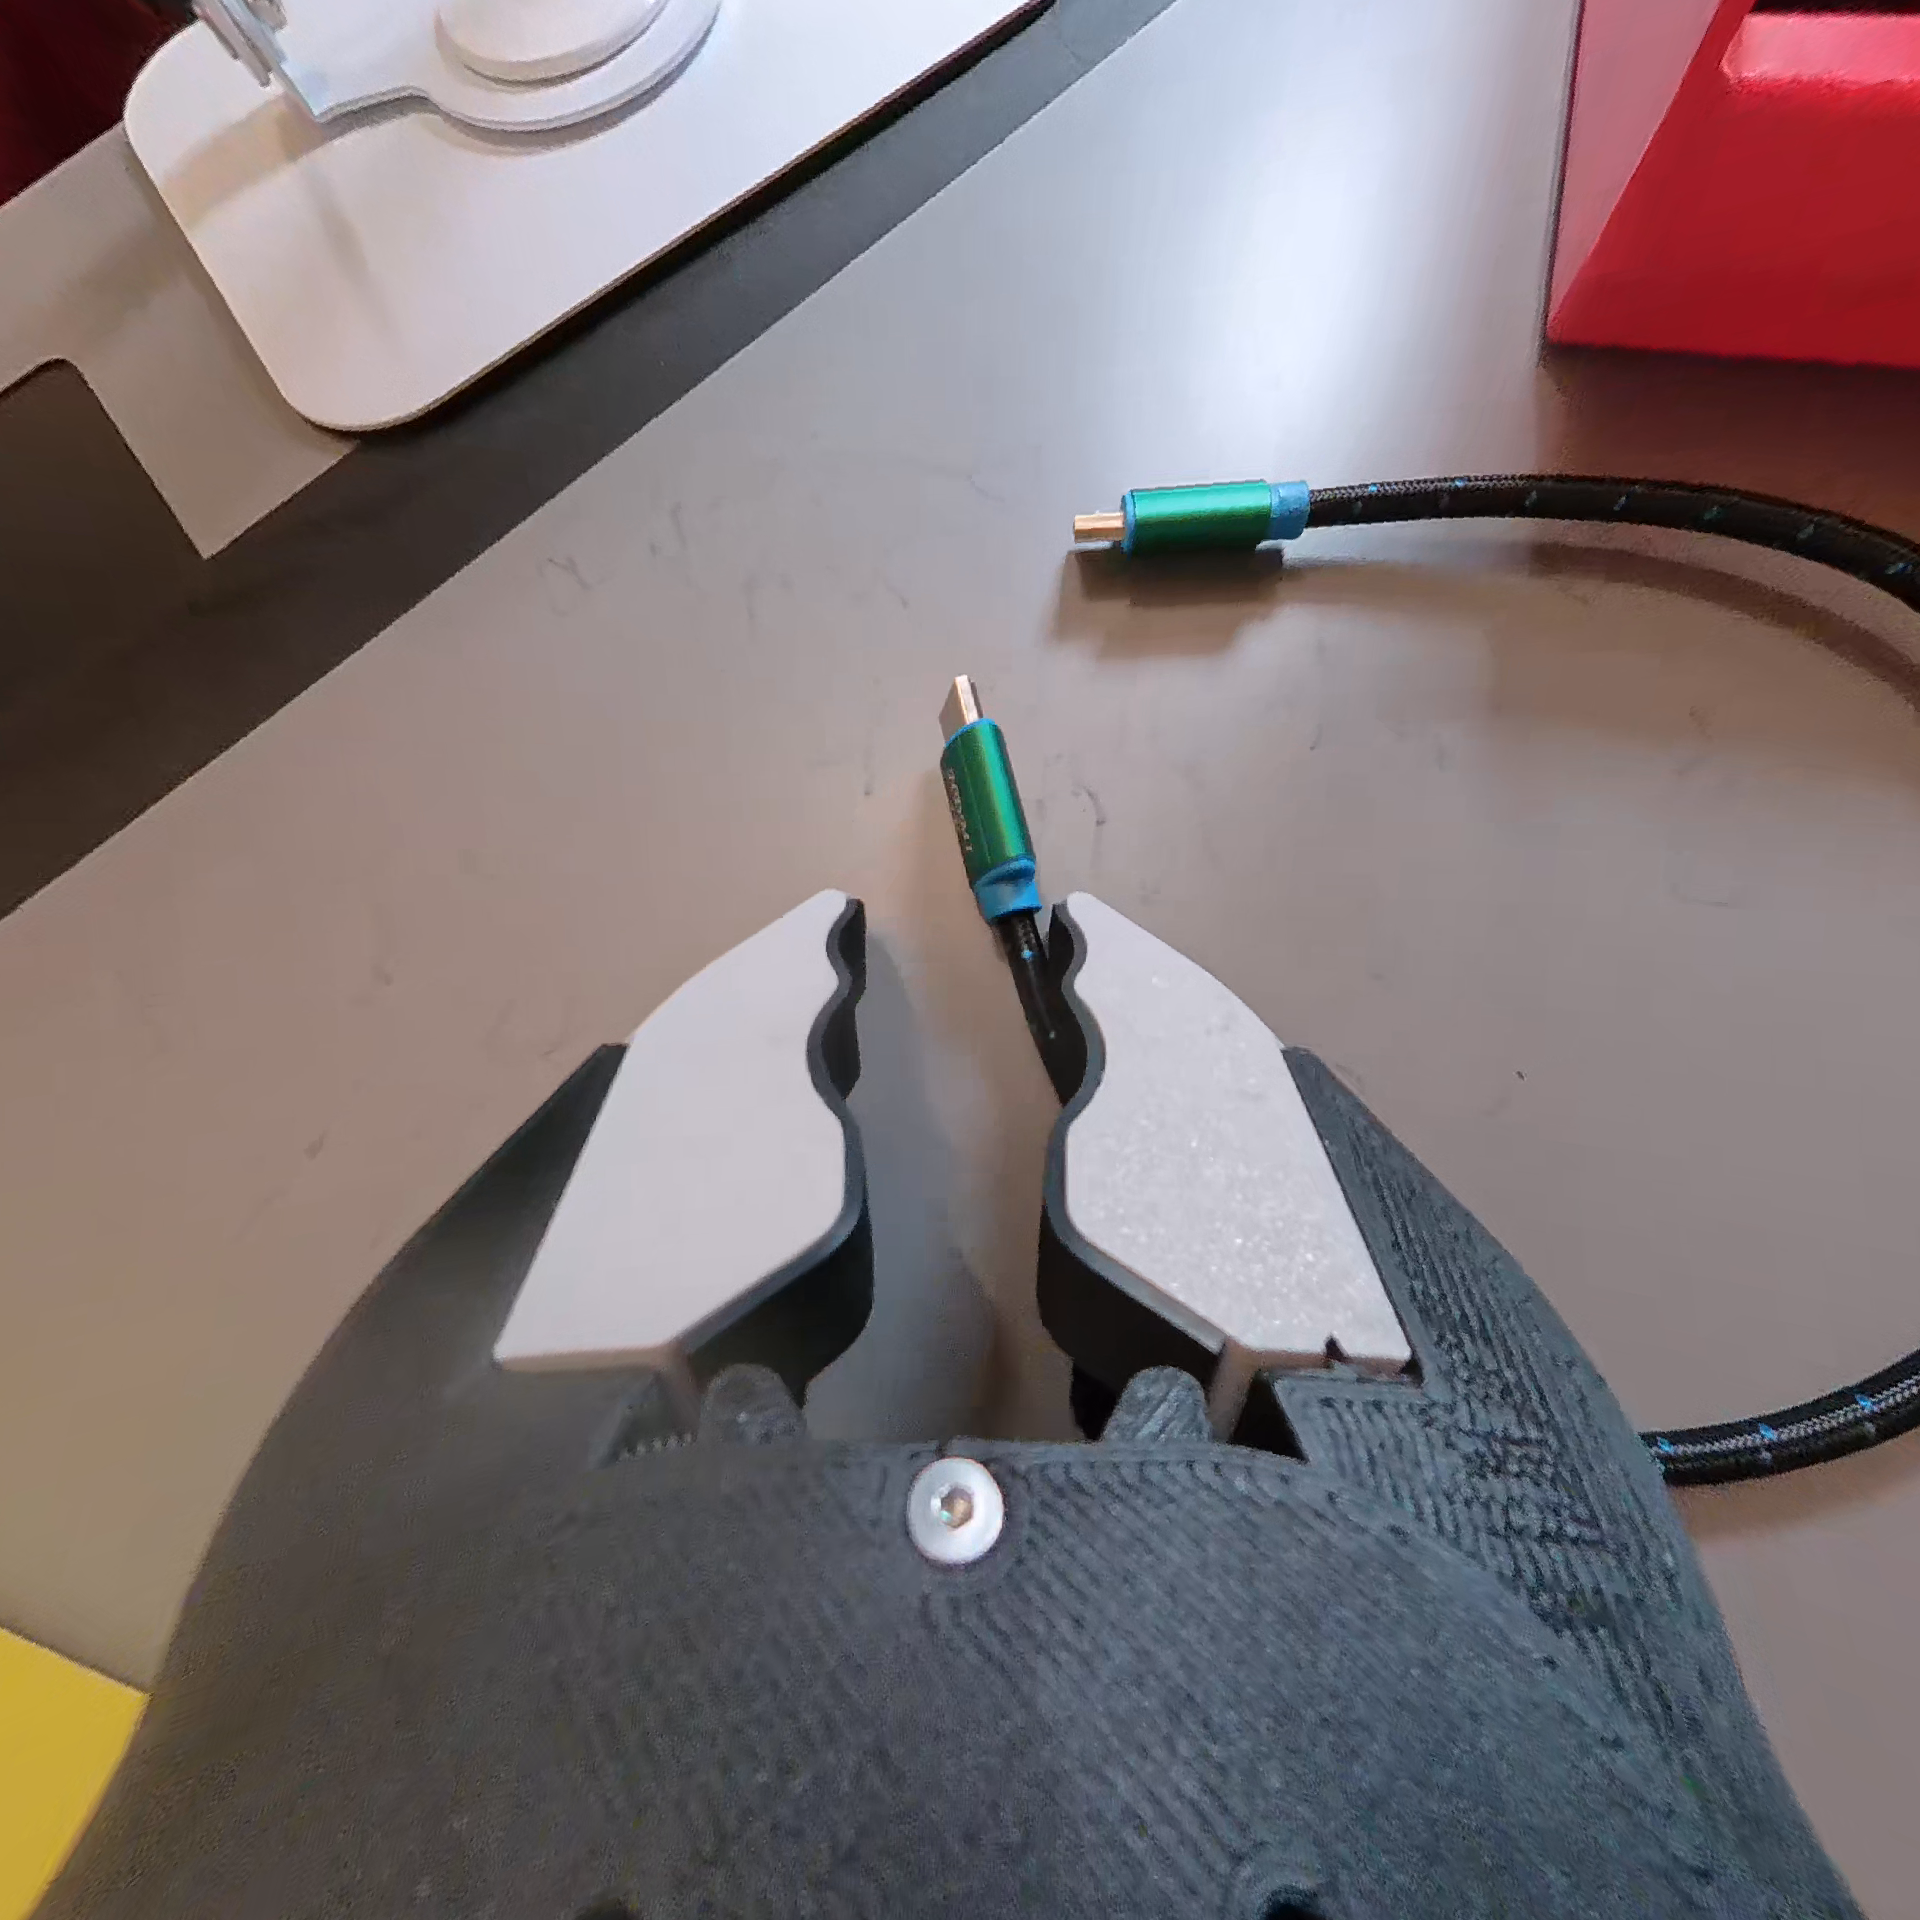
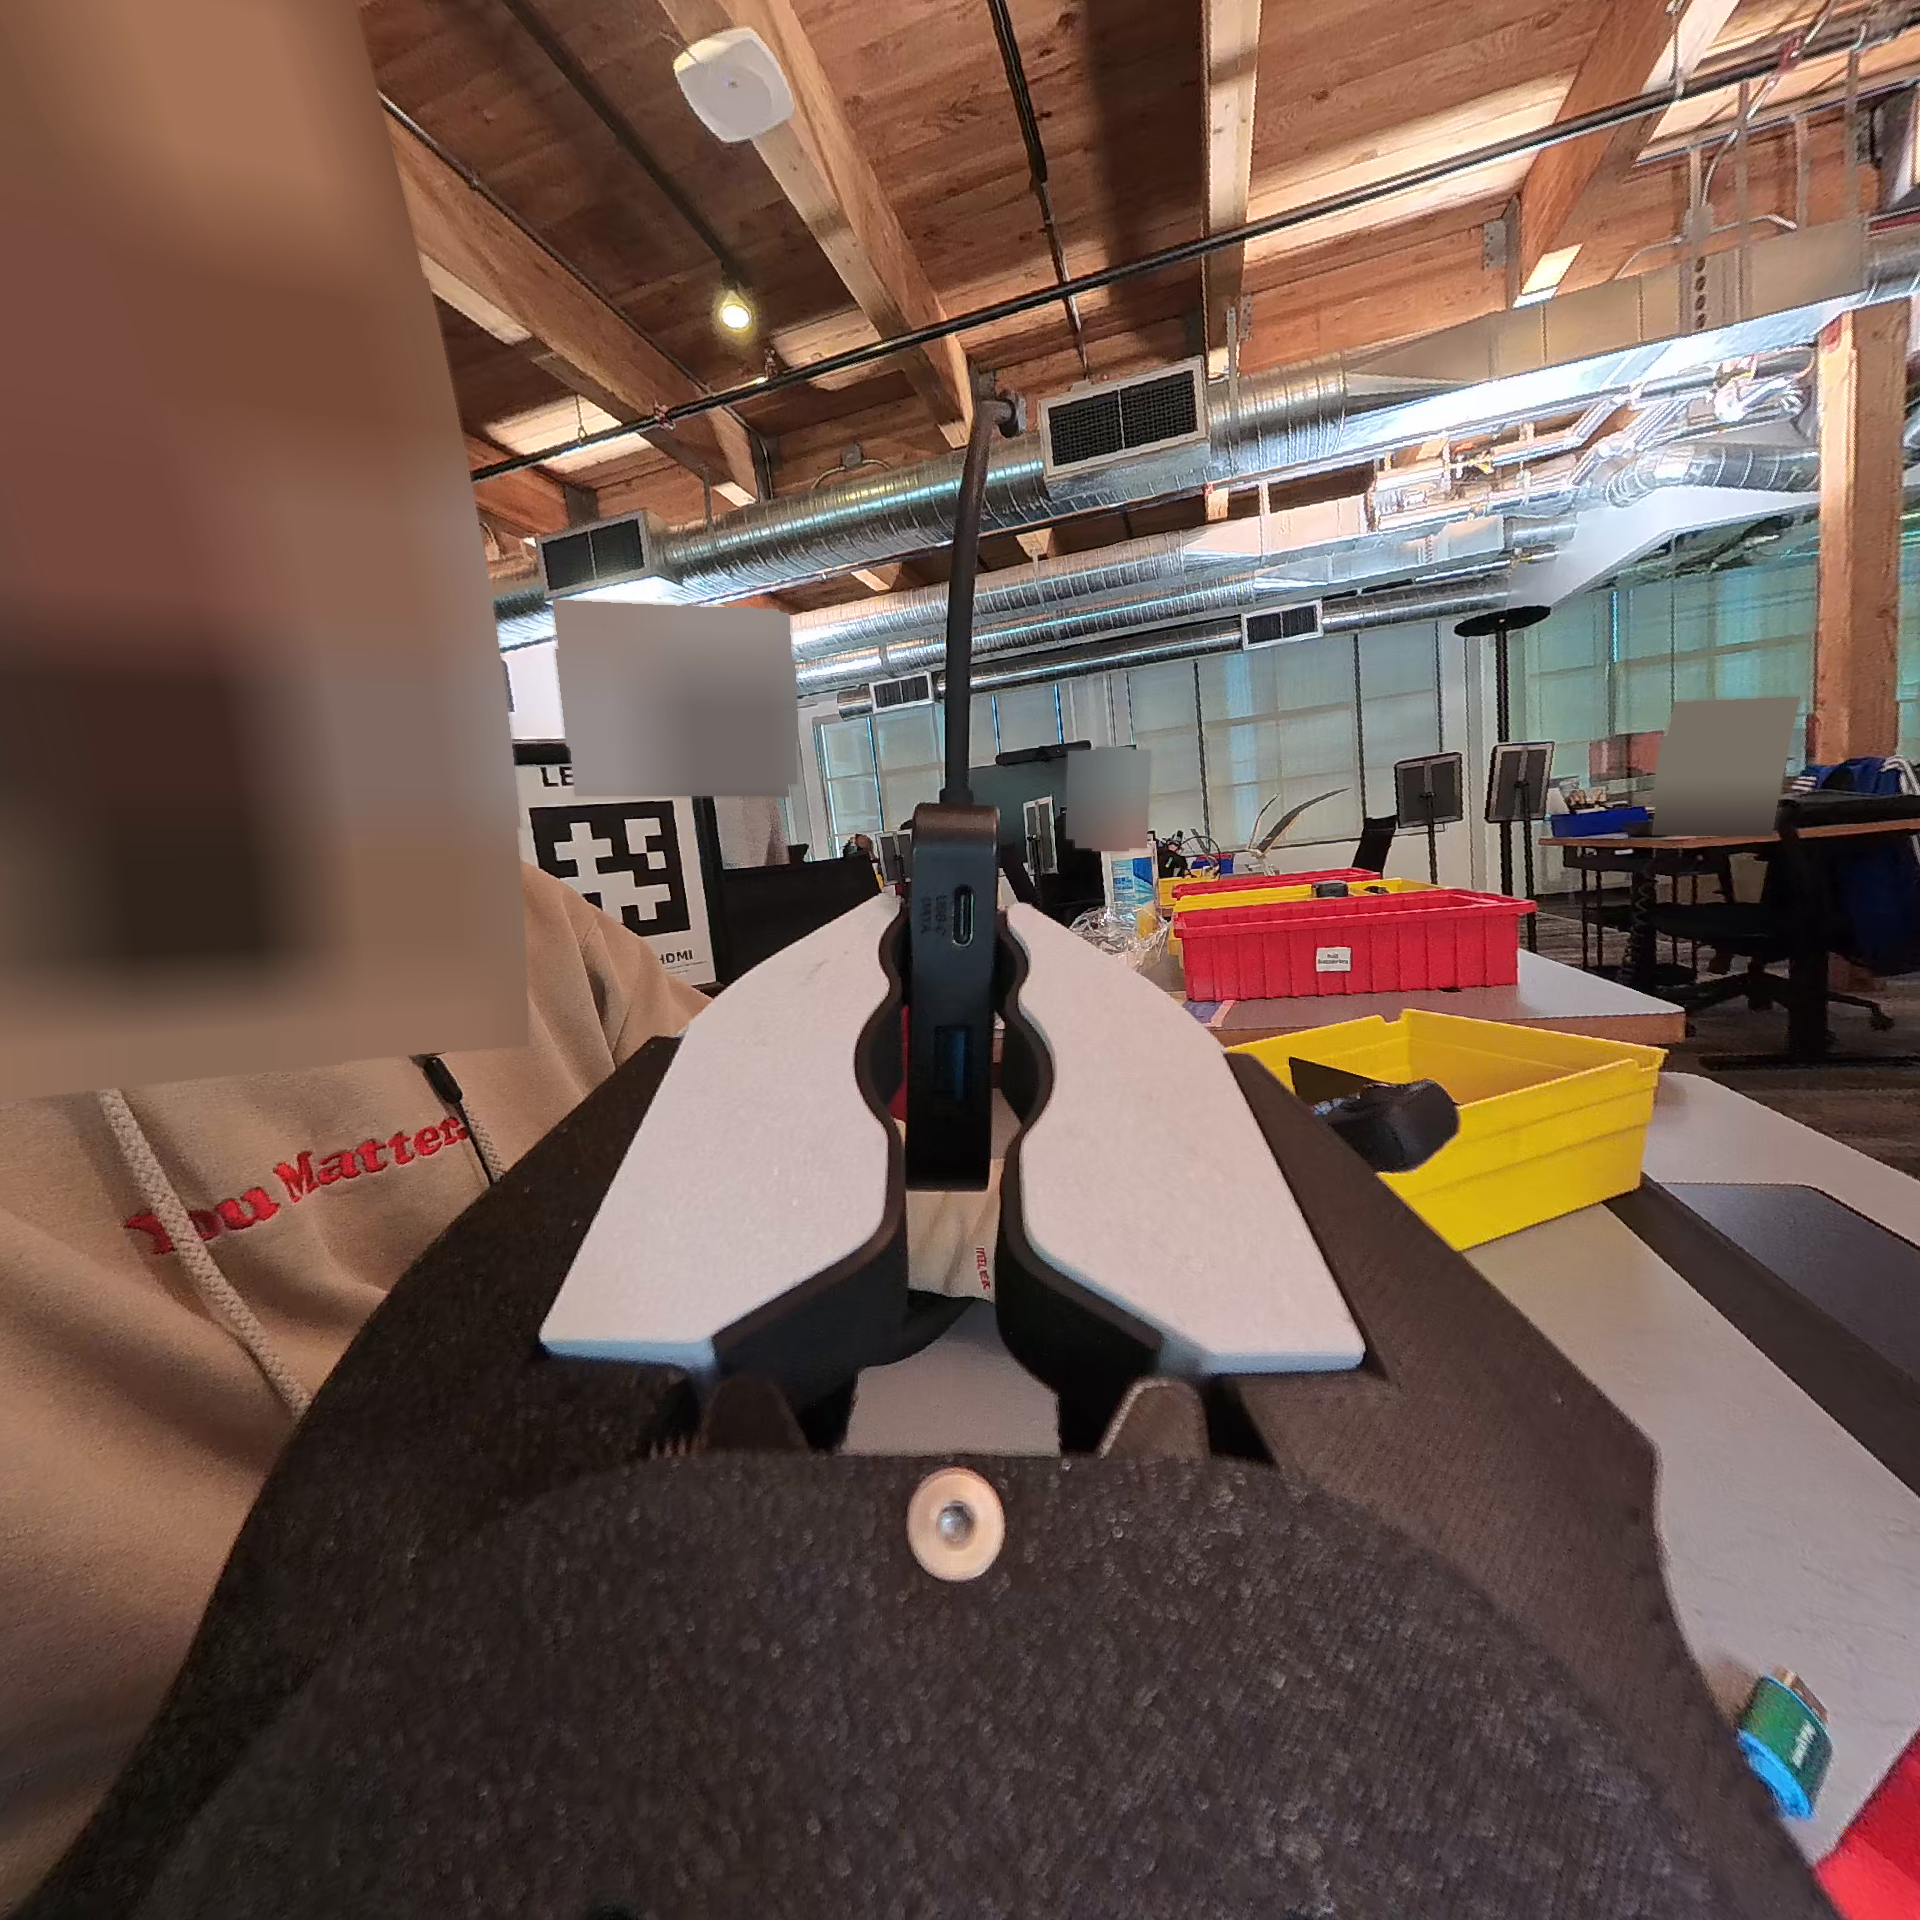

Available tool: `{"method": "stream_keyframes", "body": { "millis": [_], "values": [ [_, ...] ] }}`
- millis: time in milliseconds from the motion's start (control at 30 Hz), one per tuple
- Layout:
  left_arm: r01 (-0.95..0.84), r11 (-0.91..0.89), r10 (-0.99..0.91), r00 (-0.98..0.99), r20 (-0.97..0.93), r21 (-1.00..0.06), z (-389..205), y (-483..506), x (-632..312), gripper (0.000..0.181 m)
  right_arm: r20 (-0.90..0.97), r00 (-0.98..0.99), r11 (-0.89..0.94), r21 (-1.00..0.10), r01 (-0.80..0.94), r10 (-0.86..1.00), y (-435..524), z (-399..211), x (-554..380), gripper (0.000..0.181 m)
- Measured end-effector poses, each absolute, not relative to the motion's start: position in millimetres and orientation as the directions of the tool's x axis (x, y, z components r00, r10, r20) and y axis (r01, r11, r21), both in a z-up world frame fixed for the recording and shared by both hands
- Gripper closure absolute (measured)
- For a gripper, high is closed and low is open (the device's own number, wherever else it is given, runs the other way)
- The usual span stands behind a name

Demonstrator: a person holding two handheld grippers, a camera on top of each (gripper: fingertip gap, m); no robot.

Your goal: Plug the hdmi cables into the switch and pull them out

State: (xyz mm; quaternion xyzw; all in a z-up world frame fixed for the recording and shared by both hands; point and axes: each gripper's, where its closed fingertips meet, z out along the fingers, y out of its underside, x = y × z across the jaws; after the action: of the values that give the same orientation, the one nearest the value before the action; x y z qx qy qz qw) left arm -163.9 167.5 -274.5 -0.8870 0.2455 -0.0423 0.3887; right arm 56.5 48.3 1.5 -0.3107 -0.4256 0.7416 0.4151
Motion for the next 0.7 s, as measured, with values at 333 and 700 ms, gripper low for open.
{"method": "stream_keyframes", "body": {
  "millis": [333, 700],
  "values": [
    [-0.370, -0.610, -0.475, 0.879, -0.050, -0.701, -274.1, 173.6, -144.1, 0.138, -0.101, -0.456, -0.297, -0.875, -0.381, 0.884, 52.7, 5.2, 65.1, 0.168],
    [-0.329, -0.646, -0.467, 0.884, 0.016, -0.689, -277.5, 178.2, -124.5, 0.146, -0.094, -0.451, -0.293, -0.872, -0.393, 0.887, 53.6, 7.6, 68.7, 0.168]
  ]
}}
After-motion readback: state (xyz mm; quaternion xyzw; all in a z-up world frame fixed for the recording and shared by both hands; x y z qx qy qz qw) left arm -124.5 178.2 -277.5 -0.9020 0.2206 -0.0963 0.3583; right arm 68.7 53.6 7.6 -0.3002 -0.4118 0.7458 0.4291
